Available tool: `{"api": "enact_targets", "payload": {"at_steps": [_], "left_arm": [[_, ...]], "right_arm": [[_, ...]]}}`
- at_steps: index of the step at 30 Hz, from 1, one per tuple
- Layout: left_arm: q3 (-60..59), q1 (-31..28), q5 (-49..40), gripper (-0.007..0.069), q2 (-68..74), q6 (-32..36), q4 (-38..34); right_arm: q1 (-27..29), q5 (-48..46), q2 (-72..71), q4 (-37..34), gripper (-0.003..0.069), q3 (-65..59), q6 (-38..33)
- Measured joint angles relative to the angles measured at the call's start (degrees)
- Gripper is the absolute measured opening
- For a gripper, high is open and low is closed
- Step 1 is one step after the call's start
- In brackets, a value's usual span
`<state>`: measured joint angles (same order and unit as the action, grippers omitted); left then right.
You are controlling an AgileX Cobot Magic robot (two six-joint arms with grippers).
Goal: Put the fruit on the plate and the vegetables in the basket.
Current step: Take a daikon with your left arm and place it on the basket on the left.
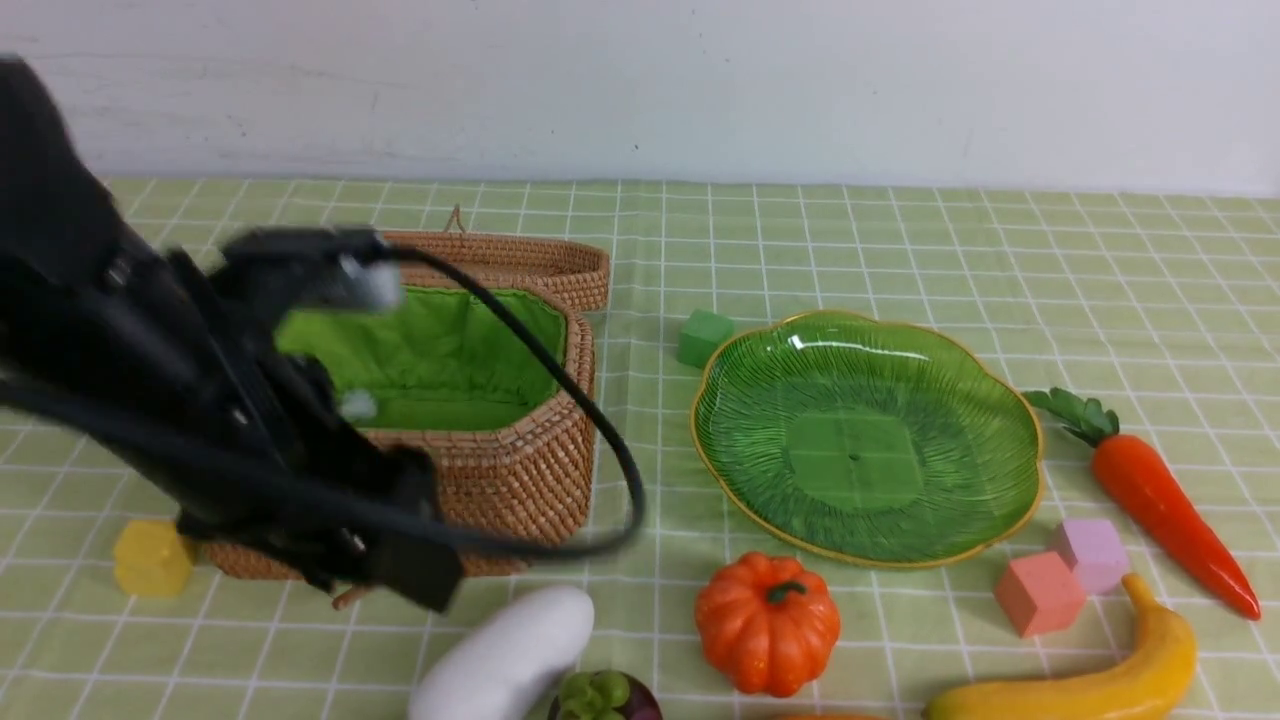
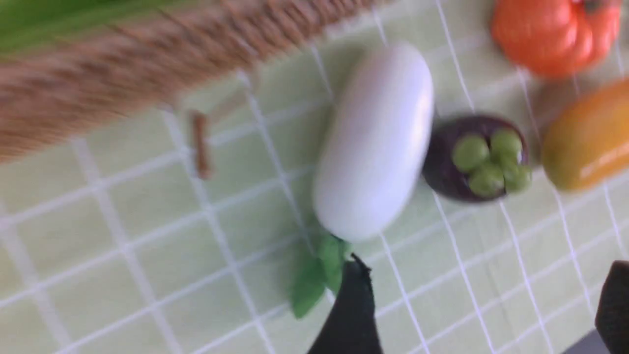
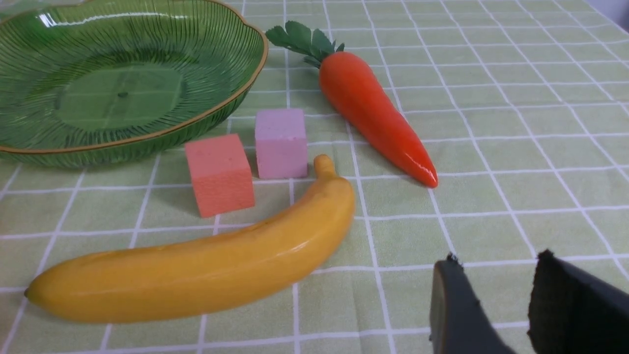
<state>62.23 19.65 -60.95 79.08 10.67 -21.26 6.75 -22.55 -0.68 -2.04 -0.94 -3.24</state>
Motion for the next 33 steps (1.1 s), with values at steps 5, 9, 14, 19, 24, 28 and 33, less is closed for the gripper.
{"api": "enact_targets", "payload": {"at_steps": [5, 9, 14, 19, 24, 28, 33], "left_arm": [[-2.25, 10.03, 9.86, 0.0593, 5.13, -7.15, 5.2], [-2.25, 12.78, 11.84, 0.0593, 9.88, -10.67, 11.56], [-2.3, 13.02, 13.43, 0.0593, 16.23, -12.01, 16.95], [-2.3, 13.02, 16.79, 0.0593, 19.99, -14.78, 18.81], [-2.3, 13.02, 17.05, 0.0564, 21.35, -15.1, 18.81], [-2.3, 13.02, 16.21, 0.053, 21.29, -15.1, 18.81], [-2.3, 13.02, 10.8, 0.053, 19.42, -15.1, 21.26]], "right_arm": [[0.0, 0.0, 0.0, 0.0, 0.0241, 0.0, 0.0], [0.0, 0.0, 0.0, 0.0, 0.0241, 0.0, 0.0], [0.0, 0.0, 0.0, 0.0, 0.0241, 0.0, 0.0], [0.0, 0.0, 0.0, 0.0, 0.0241, 0.0, 0.0], [0.0, 0.0, 0.0, 0.0, 0.0241, 0.0, 0.0], [0.0, 0.0, 0.0, 0.0, 0.0241, 0.0, 0.0], [0.0, 0.0, 0.0, 0.0, 0.0241, 0.0, 0.0]]}}
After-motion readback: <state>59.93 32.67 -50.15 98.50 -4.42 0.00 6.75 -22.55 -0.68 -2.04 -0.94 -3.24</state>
